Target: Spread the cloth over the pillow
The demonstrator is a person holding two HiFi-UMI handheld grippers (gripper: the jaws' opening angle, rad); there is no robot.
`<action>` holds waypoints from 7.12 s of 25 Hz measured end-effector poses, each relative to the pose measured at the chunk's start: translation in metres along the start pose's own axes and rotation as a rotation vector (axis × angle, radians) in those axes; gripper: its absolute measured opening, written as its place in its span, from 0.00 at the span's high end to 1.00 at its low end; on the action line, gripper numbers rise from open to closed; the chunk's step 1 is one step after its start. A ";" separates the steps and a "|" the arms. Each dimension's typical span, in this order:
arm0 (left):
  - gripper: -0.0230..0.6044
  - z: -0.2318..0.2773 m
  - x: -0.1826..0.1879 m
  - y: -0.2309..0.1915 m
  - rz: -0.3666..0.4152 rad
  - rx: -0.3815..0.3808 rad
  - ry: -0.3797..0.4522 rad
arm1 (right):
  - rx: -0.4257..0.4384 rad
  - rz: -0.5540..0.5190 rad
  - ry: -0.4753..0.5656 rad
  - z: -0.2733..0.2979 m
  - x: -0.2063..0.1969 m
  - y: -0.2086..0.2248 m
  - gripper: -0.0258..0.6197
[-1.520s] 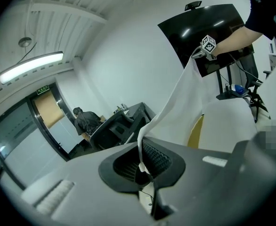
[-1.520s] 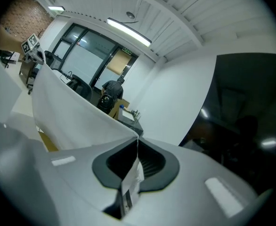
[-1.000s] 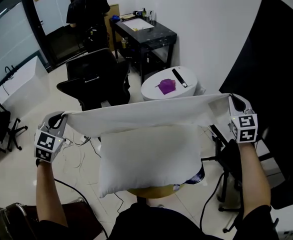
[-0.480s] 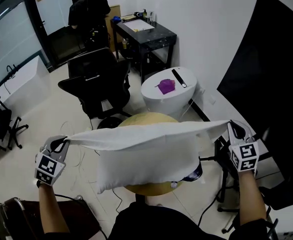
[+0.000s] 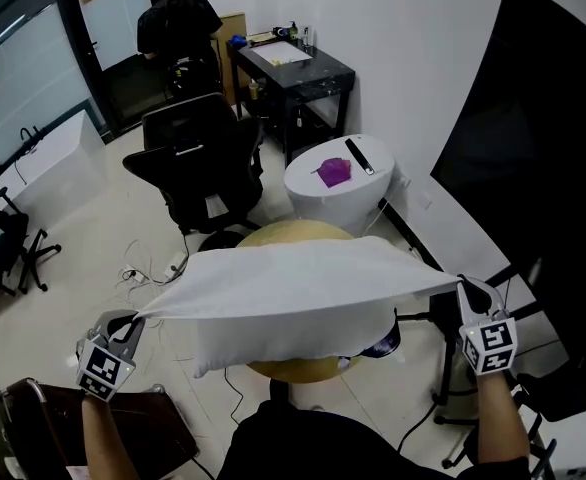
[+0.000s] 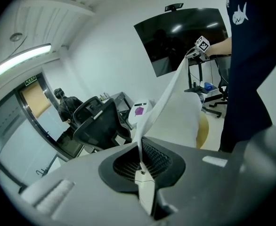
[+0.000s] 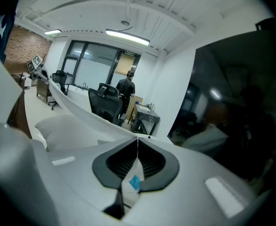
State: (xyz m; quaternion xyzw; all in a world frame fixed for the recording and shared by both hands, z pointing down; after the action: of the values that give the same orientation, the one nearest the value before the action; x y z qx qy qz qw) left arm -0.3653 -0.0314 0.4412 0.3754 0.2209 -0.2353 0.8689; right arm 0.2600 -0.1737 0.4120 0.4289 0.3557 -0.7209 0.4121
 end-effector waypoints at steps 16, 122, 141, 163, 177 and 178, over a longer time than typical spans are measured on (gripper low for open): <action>0.96 0.018 -0.093 0.168 -0.130 -0.199 -0.102 | 0.039 0.142 -0.211 -0.041 -0.162 -0.042 0.94; 0.60 0.168 -0.088 0.208 -0.138 -0.589 -0.307 | 0.407 -0.023 -0.555 0.001 -0.174 -0.158 0.95; 0.60 0.136 -0.032 0.199 0.002 -0.500 -0.248 | 0.298 -0.141 -0.526 0.039 -0.258 -0.180 0.95; 0.62 0.211 0.032 0.332 0.487 -0.132 -0.263 | 0.317 -0.131 -0.459 0.040 -0.245 -0.180 0.95; 0.96 0.153 0.033 0.331 0.604 -0.306 -0.200 | 0.315 -0.121 -0.466 0.032 -0.241 -0.170 0.95; 0.96 0.149 0.027 0.334 0.620 -0.326 -0.202 | 0.324 -0.125 -0.476 0.032 -0.245 -0.170 0.95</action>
State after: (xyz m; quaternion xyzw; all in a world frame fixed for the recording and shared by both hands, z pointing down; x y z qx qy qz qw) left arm -0.1212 0.0521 0.7023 0.2560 0.0444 0.0417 0.9647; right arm 0.1689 -0.0612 0.6745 0.2852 0.1548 -0.8726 0.3649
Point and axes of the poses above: the fingertips, and each gripper's own axes: z forward along the fingers, y to its right, x out of its top, the point moved 2 cm from there along -z, backward along the fingers, and after that the axes turned 11 degrees about z, right-handed, at the moved point
